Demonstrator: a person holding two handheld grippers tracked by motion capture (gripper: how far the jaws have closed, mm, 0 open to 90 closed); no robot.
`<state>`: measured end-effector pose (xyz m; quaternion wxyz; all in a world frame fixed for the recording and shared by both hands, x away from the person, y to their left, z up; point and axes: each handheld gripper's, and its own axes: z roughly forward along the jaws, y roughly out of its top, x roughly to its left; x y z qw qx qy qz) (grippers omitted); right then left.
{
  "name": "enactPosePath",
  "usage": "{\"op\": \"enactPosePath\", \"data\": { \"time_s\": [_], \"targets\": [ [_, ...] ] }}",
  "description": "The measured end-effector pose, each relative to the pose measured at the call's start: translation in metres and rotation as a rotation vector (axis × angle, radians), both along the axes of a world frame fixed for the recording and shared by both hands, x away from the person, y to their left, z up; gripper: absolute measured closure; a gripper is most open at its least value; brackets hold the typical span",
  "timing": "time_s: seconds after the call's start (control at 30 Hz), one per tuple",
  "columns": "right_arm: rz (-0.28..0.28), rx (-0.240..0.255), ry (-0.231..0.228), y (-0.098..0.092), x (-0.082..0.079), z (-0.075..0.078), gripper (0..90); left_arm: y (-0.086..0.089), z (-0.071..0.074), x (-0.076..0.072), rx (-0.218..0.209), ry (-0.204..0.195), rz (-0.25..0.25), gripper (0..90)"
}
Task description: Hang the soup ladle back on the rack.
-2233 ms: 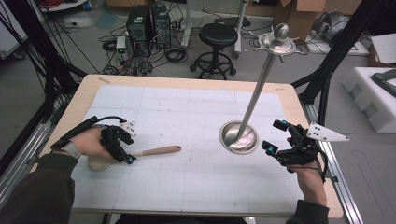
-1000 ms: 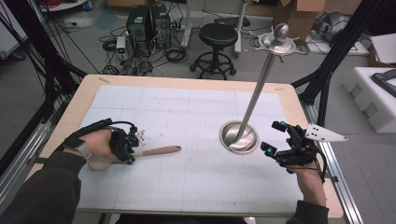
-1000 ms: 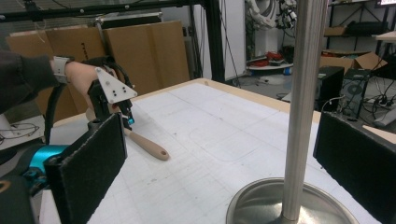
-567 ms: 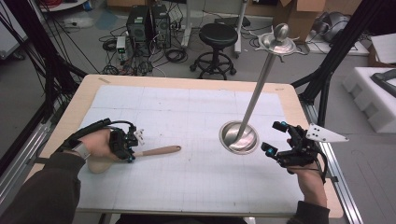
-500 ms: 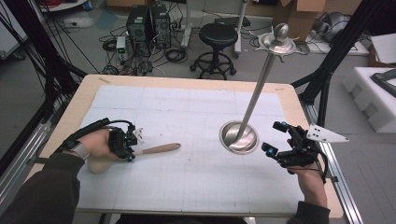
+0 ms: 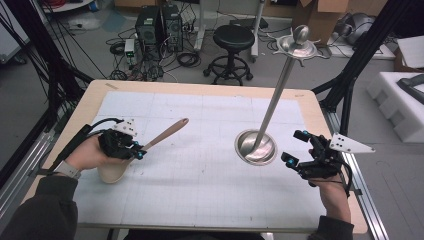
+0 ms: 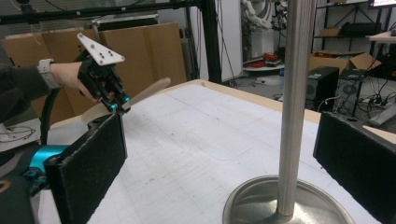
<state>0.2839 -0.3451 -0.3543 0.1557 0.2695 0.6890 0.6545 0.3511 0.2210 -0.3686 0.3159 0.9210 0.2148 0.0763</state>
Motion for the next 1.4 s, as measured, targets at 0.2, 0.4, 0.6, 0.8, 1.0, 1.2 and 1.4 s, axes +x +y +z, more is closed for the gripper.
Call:
{"op": "enactPosePath", "data": {
  "time_s": [0.2,0.4,0.6,0.8,1.0,1.2,1.4],
  "targets": [
    [-0.001,0.000,0.003,0.001,0.001,0.000,1.6,0.006,0.005,-0.006,-0.147,-0.012,0.051,77.9],
    [-0.001,-0.001,0.002,0.001,0.001,0.000,1.6,0.009,0.010,-0.012,-0.289,-0.072,0.090,78.0],
    [-0.002,-0.001,0.000,0.001,0.000,0.001,1.6,0.005,0.011,-0.016,-0.384,-0.127,0.150,77.9],
    [-0.003,-0.001,-0.002,0.001,0.000,0.001,1.6,-0.004,0.012,-0.022,-0.477,-0.189,0.168,77.9],
    [-0.004,0.001,-0.001,0.001,-0.001,0.001,1.5,-0.012,0.016,-0.025,-0.553,-0.225,0.170,78.0],
    [-0.007,0.005,0.001,0.000,-0.001,0.001,1.6,-0.025,0.022,-0.027,-0.580,-0.242,0.150,78.0],
    [-0.008,0.011,-0.001,-0.001,-0.001,0.001,1.6,-0.044,0.027,-0.027,-0.592,-0.245,0.116,78.0]
  ]
}}
